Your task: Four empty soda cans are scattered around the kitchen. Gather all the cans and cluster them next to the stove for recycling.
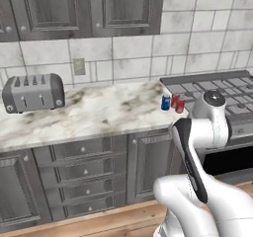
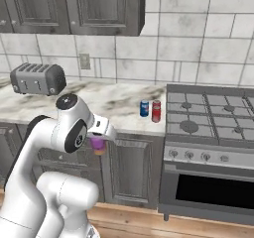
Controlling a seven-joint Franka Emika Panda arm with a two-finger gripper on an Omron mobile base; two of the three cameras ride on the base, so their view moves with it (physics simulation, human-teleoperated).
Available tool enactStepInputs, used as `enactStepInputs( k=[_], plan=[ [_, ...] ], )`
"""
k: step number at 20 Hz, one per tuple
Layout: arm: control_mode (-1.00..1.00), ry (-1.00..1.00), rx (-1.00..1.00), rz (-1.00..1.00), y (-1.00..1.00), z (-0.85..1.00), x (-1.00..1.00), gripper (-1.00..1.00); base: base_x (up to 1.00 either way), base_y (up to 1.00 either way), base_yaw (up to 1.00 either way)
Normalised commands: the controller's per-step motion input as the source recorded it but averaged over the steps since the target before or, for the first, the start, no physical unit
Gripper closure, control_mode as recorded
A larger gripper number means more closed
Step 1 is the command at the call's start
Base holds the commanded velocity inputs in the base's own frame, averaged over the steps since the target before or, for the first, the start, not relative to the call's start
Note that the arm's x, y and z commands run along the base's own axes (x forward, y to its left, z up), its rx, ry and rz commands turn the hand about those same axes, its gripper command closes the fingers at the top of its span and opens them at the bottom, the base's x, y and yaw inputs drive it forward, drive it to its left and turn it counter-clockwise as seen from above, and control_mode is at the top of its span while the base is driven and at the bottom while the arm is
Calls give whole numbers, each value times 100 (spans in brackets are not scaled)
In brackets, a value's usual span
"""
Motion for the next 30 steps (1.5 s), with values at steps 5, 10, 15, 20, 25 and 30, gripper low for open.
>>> enactStepInputs(
  k=[5, 10, 15, 20, 25, 30],
  plan=[
    [100, 0, 0, 0, 0, 0, 0, 100, 26, -6, 3],
    [100, 0, 0, 0, 0, 0, 0, 100, 37, -17, 3],
    [100, 0, 0, 0, 0, 0, 0, 100, 43, -23, 2],
    [100, 0, 0, 0, 0, 0, 0, 100, 37, -28, 2],
    [-100, 0, 0, 0, -6, -2, 6, 100, 27, -24, 1],
    [-100, 0, 0, 0, -24, -3, 14, 100, 0, 0, 0]
  ],
)
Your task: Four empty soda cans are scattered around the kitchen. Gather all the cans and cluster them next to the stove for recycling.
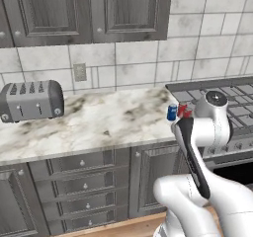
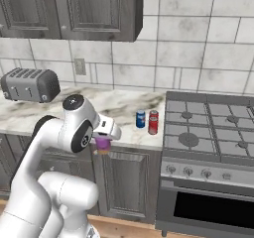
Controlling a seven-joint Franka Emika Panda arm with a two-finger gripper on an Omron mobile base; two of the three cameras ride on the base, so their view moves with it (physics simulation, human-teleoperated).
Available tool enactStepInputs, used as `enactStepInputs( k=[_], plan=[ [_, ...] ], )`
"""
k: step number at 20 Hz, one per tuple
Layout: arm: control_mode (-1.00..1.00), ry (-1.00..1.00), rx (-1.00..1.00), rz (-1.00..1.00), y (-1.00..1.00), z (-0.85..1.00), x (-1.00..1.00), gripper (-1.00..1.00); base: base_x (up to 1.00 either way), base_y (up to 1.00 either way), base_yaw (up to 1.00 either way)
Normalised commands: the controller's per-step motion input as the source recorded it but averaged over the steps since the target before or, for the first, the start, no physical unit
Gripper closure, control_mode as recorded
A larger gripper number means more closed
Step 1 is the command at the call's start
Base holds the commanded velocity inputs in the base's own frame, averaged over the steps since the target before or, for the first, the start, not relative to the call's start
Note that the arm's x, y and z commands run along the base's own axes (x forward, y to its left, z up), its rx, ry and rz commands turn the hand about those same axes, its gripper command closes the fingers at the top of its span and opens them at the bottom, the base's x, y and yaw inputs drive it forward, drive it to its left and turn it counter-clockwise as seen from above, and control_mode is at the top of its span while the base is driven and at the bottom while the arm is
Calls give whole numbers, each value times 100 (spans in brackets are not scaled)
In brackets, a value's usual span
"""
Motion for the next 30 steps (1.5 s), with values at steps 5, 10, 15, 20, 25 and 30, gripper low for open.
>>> enactStepInputs(
  k=[5, 10, 15, 20, 25, 30],
  plan=[
    [-100, 0, 0, 0, -2, 0, 15, 100, 0, 0, 0],
    [-100, 0, 0, 0, -2, -1, 26, 100, 0, 0, 0],
    [-100, 0, 0, 0, -7, -10, 51, 100, 0, 0, 0],
    [-100, 2, 0, 0, -23, -3, 52, 100, 0, 0, 0],
    [-100, 13, 2, 0, -19, 0, 47, 100, 0, 0, 0],
    [-100, 8, 0, 0, -6, -8, 48, 100, 0, 0, 0]
  ],
)
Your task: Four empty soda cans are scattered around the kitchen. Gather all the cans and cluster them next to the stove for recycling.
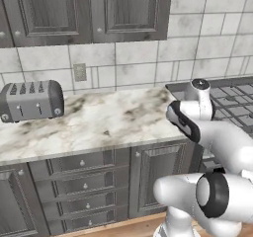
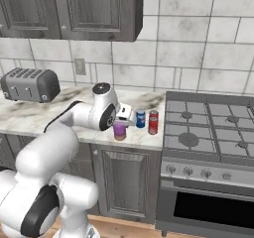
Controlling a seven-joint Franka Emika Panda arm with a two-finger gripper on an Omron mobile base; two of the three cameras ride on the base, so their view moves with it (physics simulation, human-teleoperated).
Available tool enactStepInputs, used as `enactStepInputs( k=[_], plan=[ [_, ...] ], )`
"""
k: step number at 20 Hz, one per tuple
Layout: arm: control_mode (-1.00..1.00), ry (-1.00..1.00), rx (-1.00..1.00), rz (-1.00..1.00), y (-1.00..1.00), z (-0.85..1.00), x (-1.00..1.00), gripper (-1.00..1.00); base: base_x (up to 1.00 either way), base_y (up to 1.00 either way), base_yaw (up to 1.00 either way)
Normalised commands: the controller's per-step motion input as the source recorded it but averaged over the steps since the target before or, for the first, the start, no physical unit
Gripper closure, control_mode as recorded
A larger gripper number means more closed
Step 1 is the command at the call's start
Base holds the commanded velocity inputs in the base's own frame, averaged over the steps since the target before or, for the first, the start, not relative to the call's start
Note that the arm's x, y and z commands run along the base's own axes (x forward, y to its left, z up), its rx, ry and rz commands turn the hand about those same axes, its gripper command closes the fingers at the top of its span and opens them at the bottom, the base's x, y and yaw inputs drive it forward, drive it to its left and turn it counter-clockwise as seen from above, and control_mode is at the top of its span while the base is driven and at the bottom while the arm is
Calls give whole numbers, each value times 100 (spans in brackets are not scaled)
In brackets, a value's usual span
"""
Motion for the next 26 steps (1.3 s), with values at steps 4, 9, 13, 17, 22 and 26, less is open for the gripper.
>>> enactStepInputs(
  k=[4, 9, 13, 17, 22, 26],
  plan=[
    [-100, 0, 0, 0, -10, -28, 37, 100, 0, 0, 0],
    [-100, 0, 0, 0, -8, -32, 31, 100, 0, 0, 0],
    [-100, 0, 0, 0, -11, -6, 25, 100, 0, 0, 0],
    [-100, 0, 0, 0, -16, 0, 25, 100, 0, 0, 0],
    [-100, 0, 0, 0, -5, -5, 35, 100, 0, 0, 0],
    [-100, 0, 0, 0, -3, -12, 38, 100, 0, 0, 0]
  ],
)
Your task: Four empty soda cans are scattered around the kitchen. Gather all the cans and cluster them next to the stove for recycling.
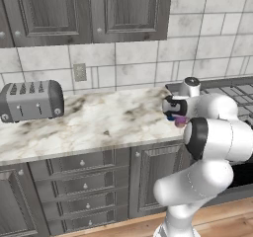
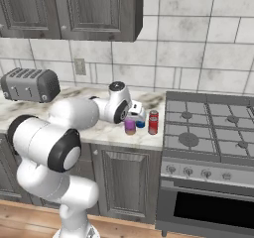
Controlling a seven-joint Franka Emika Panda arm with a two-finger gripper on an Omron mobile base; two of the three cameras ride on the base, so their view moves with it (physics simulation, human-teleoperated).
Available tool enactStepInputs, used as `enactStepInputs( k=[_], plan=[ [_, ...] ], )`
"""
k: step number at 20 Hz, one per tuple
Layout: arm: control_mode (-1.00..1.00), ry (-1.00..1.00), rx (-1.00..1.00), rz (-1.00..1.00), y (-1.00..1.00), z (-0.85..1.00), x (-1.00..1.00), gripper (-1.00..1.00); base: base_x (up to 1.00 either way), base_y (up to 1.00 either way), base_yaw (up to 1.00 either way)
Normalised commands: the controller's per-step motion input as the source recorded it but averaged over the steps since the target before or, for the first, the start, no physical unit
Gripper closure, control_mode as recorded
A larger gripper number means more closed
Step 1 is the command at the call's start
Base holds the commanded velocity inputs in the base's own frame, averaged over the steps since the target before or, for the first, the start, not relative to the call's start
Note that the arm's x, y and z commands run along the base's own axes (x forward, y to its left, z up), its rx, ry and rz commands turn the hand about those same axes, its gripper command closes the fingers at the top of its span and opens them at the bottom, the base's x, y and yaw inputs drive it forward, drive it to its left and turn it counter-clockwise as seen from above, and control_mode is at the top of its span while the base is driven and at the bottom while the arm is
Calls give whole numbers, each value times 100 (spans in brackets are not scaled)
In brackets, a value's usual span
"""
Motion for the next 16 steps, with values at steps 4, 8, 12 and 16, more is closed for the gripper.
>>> enactStepInputs(
  k=[4, 8, 12, 16],
  plan=[
    [-100, 0, 0, 0, -13, -15, 30, 100, 0, 0, 0],
    [-100, 0, 0, 0, -13, -21, 25, 100, 0, 0, 0],
    [-100, 0, 0, 0, -1, -25, 28, 100, 0, 0, 0],
    [-100, 0, 0, 0, 0, -21, 24, 100, 0, 0, 0]
  ],
)
